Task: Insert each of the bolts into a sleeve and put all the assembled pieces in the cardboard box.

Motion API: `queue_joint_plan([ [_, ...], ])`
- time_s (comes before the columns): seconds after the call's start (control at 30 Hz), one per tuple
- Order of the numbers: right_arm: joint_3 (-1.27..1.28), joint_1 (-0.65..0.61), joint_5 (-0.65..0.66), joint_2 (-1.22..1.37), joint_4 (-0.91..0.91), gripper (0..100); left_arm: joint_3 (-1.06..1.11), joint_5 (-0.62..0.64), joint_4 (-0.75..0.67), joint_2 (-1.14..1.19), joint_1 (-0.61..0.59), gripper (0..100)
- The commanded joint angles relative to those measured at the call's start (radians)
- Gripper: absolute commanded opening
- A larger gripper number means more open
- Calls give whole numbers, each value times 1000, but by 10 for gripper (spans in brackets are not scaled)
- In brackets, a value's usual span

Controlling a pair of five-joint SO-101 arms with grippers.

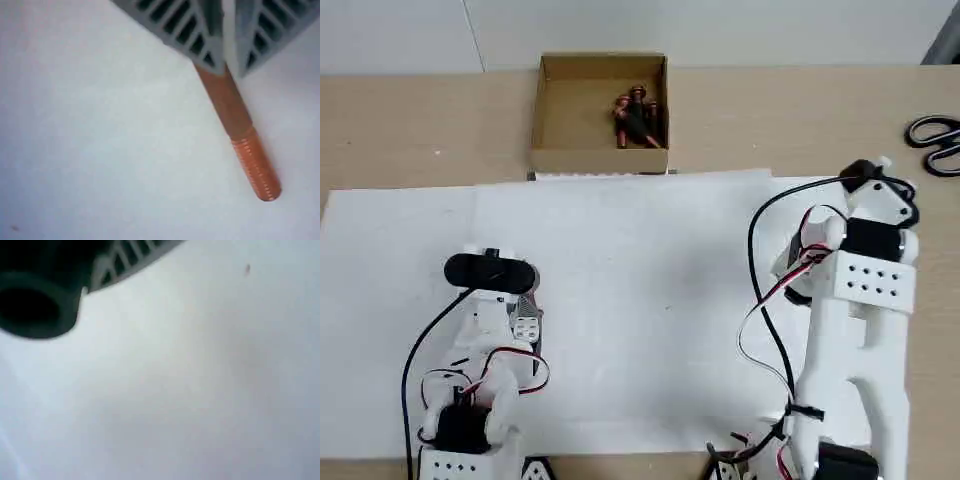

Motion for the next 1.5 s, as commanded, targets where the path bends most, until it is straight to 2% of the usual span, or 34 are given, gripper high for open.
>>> queue_joint_plan([
  [0.0, -37, 5, 81, -30, 25, 3, -4, -3, -3, -11, -2, 6],
  [0.43, -26, -19, 92, -36, 31, 3, -4, -6, -3, -11, 3, 6],
  [0.7, -26, -21, 87, -36, 127, 3, -10, -3, -2, -11, -5, 6],
  [1.03, -26, -21, 84, -36, 136, 3, -271, 0, 115, 28, -35, 7],
  [1.2, -26, -21, 84, -36, 133, 3, -455, 6, 140, 305, -40, 8],
  [1.27, -26, -21, 84, -36, 134, 3, -593, 55, 169, 483, -40, 8],
  [1.47, -26, -21, 84, -35, 136, 3, -1121, 173, 436, 1071, -32, 6],
])
